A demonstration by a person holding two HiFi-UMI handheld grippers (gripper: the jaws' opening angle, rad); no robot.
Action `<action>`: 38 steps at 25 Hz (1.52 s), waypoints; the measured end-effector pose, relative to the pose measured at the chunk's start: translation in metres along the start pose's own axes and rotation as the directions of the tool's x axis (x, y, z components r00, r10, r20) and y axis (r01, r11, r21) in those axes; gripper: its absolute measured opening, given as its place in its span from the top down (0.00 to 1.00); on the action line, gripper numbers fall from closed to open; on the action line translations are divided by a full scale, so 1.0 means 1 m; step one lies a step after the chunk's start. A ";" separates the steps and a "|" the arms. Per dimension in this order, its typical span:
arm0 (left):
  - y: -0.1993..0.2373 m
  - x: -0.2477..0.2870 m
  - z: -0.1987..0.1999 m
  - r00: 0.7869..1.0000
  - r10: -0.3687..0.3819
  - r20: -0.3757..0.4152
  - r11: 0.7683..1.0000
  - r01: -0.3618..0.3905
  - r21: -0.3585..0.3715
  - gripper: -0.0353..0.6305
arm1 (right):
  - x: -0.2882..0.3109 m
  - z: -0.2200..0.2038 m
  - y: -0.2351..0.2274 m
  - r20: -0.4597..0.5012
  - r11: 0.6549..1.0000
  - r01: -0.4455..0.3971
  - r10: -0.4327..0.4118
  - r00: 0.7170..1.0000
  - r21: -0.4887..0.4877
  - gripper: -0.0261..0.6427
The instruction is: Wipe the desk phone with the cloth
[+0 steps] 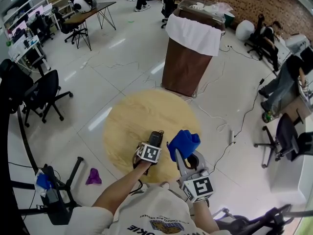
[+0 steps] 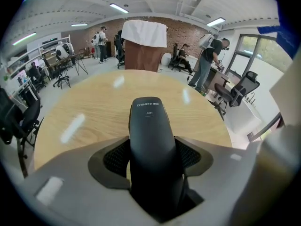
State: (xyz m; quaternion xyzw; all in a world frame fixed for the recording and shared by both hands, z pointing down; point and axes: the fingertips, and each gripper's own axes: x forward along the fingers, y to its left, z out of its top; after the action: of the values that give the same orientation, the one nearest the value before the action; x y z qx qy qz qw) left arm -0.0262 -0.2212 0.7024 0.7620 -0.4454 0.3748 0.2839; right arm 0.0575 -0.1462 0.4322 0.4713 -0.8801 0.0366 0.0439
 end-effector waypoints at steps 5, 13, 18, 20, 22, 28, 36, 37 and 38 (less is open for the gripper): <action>-0.003 0.004 -0.007 1.000 -0.030 0.007 0.999 0.030 -0.018 0.50 | 0.000 -0.002 0.005 -0.007 1.000 0.000 0.000 1.000 0.002 0.87; -0.007 0.002 0.003 0.994 -0.079 0.074 0.996 0.081 -0.028 0.37 | -0.001 -0.003 0.004 -0.018 1.000 0.007 -0.006 1.000 0.002 0.87; -0.002 -0.014 0.018 0.986 -0.076 0.150 0.997 0.078 -0.003 0.37 | -0.001 -0.003 0.009 -0.016 1.000 0.013 -0.013 1.000 0.003 0.87; -0.001 -0.028 0.031 0.973 -0.083 0.215 0.996 0.084 0.003 0.37 | -0.001 -0.003 0.011 -0.016 1.000 0.017 -0.017 1.000 0.003 0.87; -0.002 -0.046 0.045 0.950 -0.107 0.293 0.994 0.114 -0.005 0.38 | 0.000 -0.003 0.016 -0.017 1.000 0.020 -0.020 1.000 0.004 0.87; -0.007 -0.133 0.083 0.789 -0.220 0.574 0.964 0.265 0.006 0.59 | 0.003 0.003 0.031 -0.008 1.000 0.024 -0.024 1.000 0.004 0.87; 0.005 -0.234 0.082 0.612 -0.235 0.755 0.937 0.349 0.009 0.86 | 0.004 0.005 0.056 -0.014 1.000 0.024 -0.024 1.000 -0.008 0.87; 0.005 -0.240 0.077 0.607 -0.237 0.758 0.937 0.349 0.013 0.88 | 0.004 0.004 0.059 -0.018 1.000 0.022 -0.022 1.000 -0.008 0.87; 0.004 -0.246 0.072 0.605 -0.237 0.760 0.939 0.344 0.018 0.89 | 0.004 0.003 0.063 -0.021 1.000 0.018 -0.019 1.000 -0.008 0.87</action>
State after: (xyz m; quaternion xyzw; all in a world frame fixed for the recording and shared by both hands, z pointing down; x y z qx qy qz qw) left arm -0.0862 -0.1640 0.4600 0.8897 -0.4159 -0.0552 0.1802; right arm 0.0027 -0.1155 0.4283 0.4788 -0.8754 0.0378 0.0554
